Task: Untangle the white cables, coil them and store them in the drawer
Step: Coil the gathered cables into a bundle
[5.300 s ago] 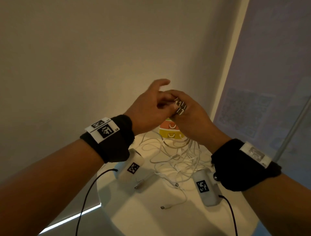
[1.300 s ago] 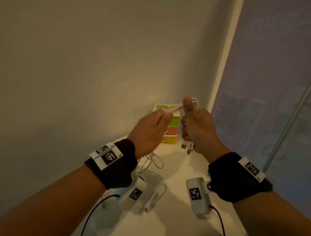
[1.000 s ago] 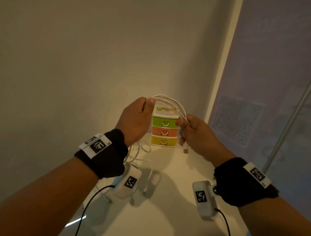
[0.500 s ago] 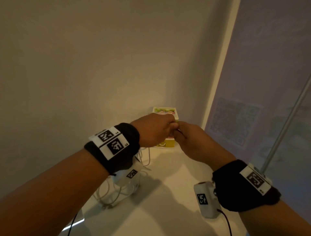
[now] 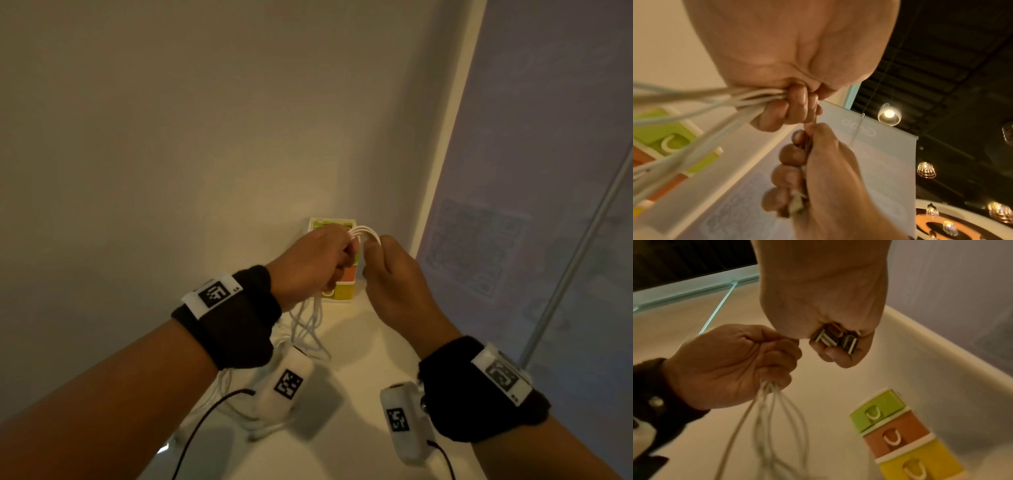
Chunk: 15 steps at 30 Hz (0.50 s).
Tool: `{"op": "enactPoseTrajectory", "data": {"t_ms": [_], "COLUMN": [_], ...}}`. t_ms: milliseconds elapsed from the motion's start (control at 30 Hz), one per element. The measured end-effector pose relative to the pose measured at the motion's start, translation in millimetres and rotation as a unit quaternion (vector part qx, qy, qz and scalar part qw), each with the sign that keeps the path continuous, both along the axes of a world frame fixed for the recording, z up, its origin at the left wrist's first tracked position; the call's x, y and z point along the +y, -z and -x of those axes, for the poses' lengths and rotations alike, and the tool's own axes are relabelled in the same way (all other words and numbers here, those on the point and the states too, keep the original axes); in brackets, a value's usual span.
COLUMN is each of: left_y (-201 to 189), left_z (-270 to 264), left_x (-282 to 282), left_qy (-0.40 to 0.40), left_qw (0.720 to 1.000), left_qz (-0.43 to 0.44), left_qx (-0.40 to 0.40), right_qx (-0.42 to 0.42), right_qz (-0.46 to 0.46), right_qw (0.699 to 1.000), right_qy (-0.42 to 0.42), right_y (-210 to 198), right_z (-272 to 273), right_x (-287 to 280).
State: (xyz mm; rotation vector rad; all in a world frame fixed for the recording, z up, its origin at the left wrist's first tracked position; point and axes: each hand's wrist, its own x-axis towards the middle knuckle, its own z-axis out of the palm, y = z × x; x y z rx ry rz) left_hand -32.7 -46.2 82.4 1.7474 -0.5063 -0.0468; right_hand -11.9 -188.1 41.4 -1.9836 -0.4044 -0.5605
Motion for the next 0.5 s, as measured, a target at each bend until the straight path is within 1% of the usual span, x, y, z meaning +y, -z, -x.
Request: {"op": "enactPoseTrajectory", "data": {"t_ms": [33, 67, 100, 133, 167, 233, 267, 300, 400, 500], "left_y": [3.3, 7.0, 10.4, 13.8, 16.6, 19.4, 20.1, 20.5, 24.9, 29.7], "left_z": [0.4, 0.6, 0.8, 0.7, 0.9, 5.1, 7.9, 11.4, 18.0, 20.6], "left_x": [-4.0, -7.2, -9.2, -10.1, -10.8, -12.8, -13.5, -14.4, -16.1, -13.8], "left_qy": [0.009, 0.007, -0.006, -0.021, -0.031, -0.037, -0.043, -0.052, -0.072, -0.111], "left_qw": [1.000, 0.999, 0.997, 0.992, 0.989, 0.990, 0.990, 0.989, 0.986, 0.980], "left_qz": [0.010, -0.002, -0.030, -0.052, -0.058, -0.043, -0.035, -0.029, 0.005, 0.035], "left_qx": [-0.012, -0.038, -0.074, -0.109, -0.129, -0.127, -0.130, -0.134, -0.153, -0.162], "right_qx": [0.034, 0.072, 0.103, 0.120, 0.120, 0.084, 0.072, 0.068, 0.078, 0.070], "right_qz": [-0.072, -0.141, -0.195, -0.220, -0.214, -0.160, -0.151, -0.158, -0.223, -0.235], "right_qw": [0.997, 0.987, 0.974, 0.967, 0.968, 0.982, 0.984, 0.984, 0.970, 0.968], "right_qy": [-0.011, -0.028, -0.044, -0.053, -0.054, -0.055, -0.054, -0.052, -0.052, -0.052], "right_y": [4.4, 6.1, 5.3, 3.9, 2.8, -0.4, -0.9, -0.6, -2.2, -4.4], "right_z": [-3.2, -4.5, -3.3, -2.0, -1.7, -1.7, -2.9, -2.6, -0.4, 3.2], "right_x": [4.4, 8.1, 10.7, 12.8, 14.7, 21.0, 23.4, 25.1, 25.0, 25.8]}}
